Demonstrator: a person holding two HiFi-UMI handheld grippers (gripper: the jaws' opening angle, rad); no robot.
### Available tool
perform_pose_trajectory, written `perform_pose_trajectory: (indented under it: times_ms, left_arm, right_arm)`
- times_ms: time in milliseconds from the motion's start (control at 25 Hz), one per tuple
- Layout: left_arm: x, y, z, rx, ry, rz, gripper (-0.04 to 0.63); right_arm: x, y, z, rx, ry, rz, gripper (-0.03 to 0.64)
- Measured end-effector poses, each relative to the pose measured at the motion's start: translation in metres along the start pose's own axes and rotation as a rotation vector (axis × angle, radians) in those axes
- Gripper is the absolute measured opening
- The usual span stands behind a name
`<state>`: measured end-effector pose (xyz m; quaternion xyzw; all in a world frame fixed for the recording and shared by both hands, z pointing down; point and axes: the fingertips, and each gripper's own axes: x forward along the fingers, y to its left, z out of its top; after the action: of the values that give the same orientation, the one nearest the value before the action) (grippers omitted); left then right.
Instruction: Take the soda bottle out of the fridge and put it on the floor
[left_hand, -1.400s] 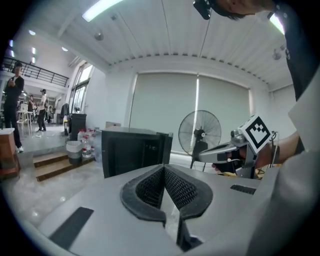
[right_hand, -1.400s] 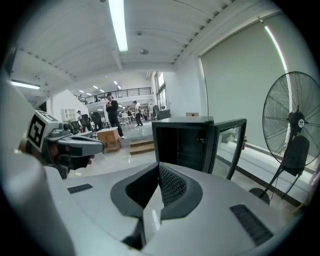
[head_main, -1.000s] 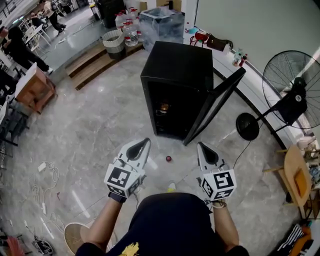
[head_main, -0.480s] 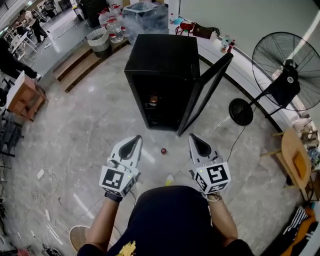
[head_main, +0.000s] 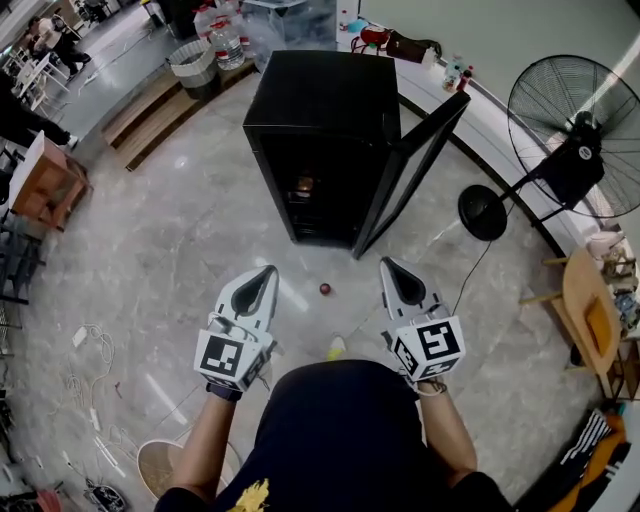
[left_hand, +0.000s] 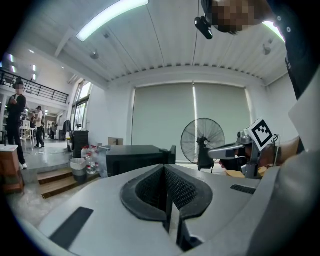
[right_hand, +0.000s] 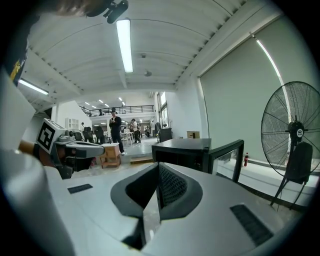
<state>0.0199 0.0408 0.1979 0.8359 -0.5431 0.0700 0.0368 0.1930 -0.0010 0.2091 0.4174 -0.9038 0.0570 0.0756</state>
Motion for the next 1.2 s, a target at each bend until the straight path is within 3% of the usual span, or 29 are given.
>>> perform_pose_trajectory:
  times_ms: [360, 600, 960, 1200]
  left_arm:
    - [0.018, -0.006, 0.008, -0.040, 0.001, -0.011, 0.017]
    - [0.040, -0.036, 0.019, -0.011, -0.012, -0.035, 0.017]
    - [0.030, -0.030, 0.007, -0.013, 0.009, -0.014, 0.017]
    - [0.025, -0.033, 0.001, 0.000, 0.015, -0.009, 0.017]
  right_arm:
    - [0.026, -0.006, 0.016, -0.101, 0.005, 0.071, -0.003]
    - [0.025, -0.019, 0.030, -0.159, 0.009, 0.129, -0.003]
    - [0.043, -0.009, 0.013, -0.206, 0.044, 0.194, -0.003]
    - [0.040, -0.005, 0.012, -0.176, 0.035, 0.191, -0.003]
